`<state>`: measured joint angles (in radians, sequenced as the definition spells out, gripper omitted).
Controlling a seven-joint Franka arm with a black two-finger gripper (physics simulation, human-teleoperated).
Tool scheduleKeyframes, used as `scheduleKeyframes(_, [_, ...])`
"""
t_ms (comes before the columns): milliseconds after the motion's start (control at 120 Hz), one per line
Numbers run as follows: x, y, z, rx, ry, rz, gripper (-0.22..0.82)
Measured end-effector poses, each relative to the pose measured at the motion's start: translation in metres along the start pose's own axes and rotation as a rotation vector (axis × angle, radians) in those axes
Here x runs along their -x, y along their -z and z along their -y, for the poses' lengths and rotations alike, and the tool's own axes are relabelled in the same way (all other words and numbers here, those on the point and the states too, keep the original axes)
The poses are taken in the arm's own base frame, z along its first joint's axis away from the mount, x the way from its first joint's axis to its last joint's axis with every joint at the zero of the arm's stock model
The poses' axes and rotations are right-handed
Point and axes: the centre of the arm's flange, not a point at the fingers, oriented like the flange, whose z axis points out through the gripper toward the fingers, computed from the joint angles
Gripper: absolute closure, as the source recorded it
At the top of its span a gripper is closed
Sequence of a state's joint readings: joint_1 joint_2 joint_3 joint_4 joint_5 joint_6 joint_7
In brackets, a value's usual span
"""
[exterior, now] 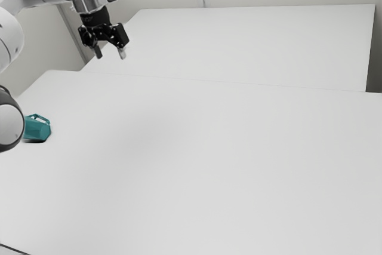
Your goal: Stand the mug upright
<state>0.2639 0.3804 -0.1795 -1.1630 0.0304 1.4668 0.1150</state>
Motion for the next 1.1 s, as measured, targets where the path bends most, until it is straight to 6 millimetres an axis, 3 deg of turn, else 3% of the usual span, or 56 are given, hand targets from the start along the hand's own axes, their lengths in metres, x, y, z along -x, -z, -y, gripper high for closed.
scheduleKeyframes(100, [-0.001, -0.002, 0.006, 0.036, -0.007, -0.003, 0.0])
scheduleKeyframes(233, [0.002, -0.007, 0.037, 0.04, 0.021, 0.004, 0.0])
scheduleKeyframes(367, [0.003, -0.017, 0.133, 0.016, 0.128, -0.028, 0.0])
scheduleKeyframes(475, [0.005, -0.041, 0.215, 0.026, 0.194, -0.043, 0.0])
scheduleKeyframes(567, [0.009, -0.064, 0.266, 0.042, 0.219, -0.054, 0.0])
scheduleKeyframes(683, [0.028, -0.089, 0.328, 0.075, 0.249, -0.075, 0.0])
scheduleKeyframes(775, [0.046, -0.107, 0.371, 0.095, 0.267, -0.096, 0.0])
scheduleKeyframes(883, [0.061, -0.131, 0.407, 0.11, 0.266, -0.116, 0.0])
scheduleKeyframes(975, [0.071, -0.157, 0.433, 0.131, 0.266, -0.124, 0.0])
scheduleKeyframes(1100, [0.086, -0.177, 0.46, 0.143, 0.257, -0.138, 0.0])
